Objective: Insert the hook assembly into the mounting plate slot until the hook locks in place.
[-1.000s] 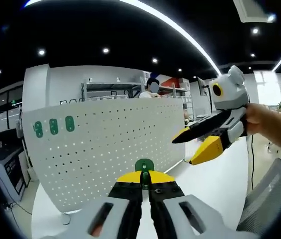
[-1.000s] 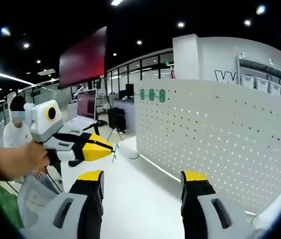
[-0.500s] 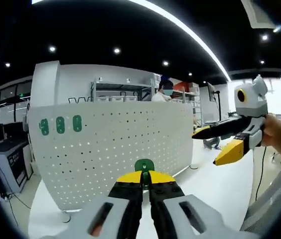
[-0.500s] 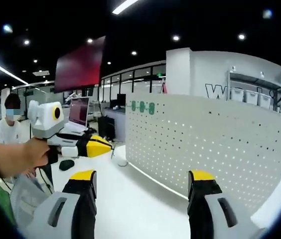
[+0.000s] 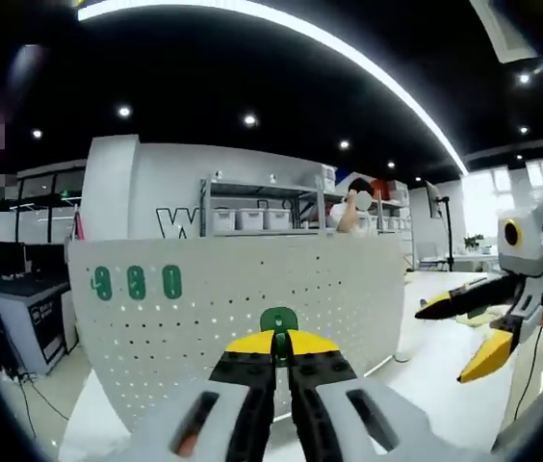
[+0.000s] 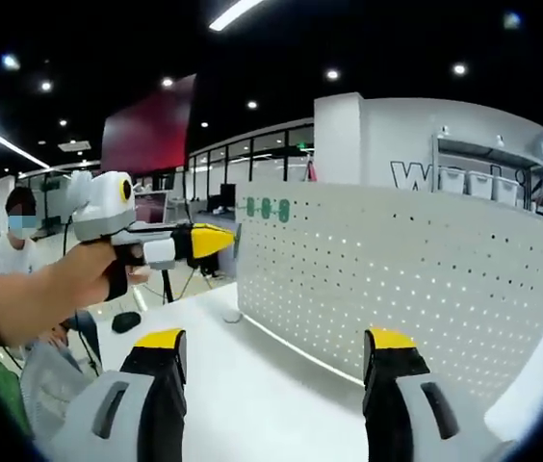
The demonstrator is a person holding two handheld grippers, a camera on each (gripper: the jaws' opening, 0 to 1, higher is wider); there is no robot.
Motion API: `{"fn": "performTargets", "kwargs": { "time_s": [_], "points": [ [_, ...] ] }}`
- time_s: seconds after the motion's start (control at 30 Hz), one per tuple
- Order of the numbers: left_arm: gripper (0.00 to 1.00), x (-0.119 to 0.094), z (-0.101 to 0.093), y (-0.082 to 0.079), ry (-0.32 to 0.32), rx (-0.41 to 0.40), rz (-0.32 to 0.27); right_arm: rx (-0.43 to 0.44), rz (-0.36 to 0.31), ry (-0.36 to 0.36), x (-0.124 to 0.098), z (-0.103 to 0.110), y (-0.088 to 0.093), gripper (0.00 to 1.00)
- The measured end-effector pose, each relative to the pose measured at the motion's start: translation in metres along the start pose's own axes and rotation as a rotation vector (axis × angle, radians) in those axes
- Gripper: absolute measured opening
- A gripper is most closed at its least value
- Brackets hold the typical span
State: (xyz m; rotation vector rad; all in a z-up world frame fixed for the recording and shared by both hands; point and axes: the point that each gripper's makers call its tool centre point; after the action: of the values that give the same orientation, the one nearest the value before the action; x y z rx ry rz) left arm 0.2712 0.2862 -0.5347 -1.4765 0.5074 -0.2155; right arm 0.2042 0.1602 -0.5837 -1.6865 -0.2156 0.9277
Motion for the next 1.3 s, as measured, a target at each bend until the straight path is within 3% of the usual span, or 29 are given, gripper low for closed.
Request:
{"fn": "performTargets", "kwargs": {
  "time_s": [0.33,0.63,0.97,1.3],
  "points": [
    [0.03,0.022,0.031,-0.043,-0.091,-0.008,-0.079,0.013,0.003,0.014,-0.003,-0.011,0.001,0.77],
    [0.03,0.045,0.044,-0.061,-0.152,-0.007,-0.11,0.024,0.006,0.024,-0.003,-0.016,0.003,0.77],
    [0.03,0.075,0.05,-0.054,-0.245,-0.009,-0.108,0.035,0.019,0.032,-0.001,-0.024,0.008,0.77],
    [0.03,0.096,0.057,-0.051,-0.278,-0.034,-0.106,0.052,0.028,0.041,-0.001,-0.034,0.013,0.77]
  ]
}}
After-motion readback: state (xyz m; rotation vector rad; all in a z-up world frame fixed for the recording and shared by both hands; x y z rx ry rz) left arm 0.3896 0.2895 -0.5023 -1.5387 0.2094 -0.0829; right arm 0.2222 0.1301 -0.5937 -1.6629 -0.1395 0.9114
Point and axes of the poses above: the point that each gripper's makers call its tool centre point, and the gripper's own axes: x roughly forward along the fingers, z roughly to its left, y roughly out of its underside, and after that the axes turned 15 degrees about z, right-handed
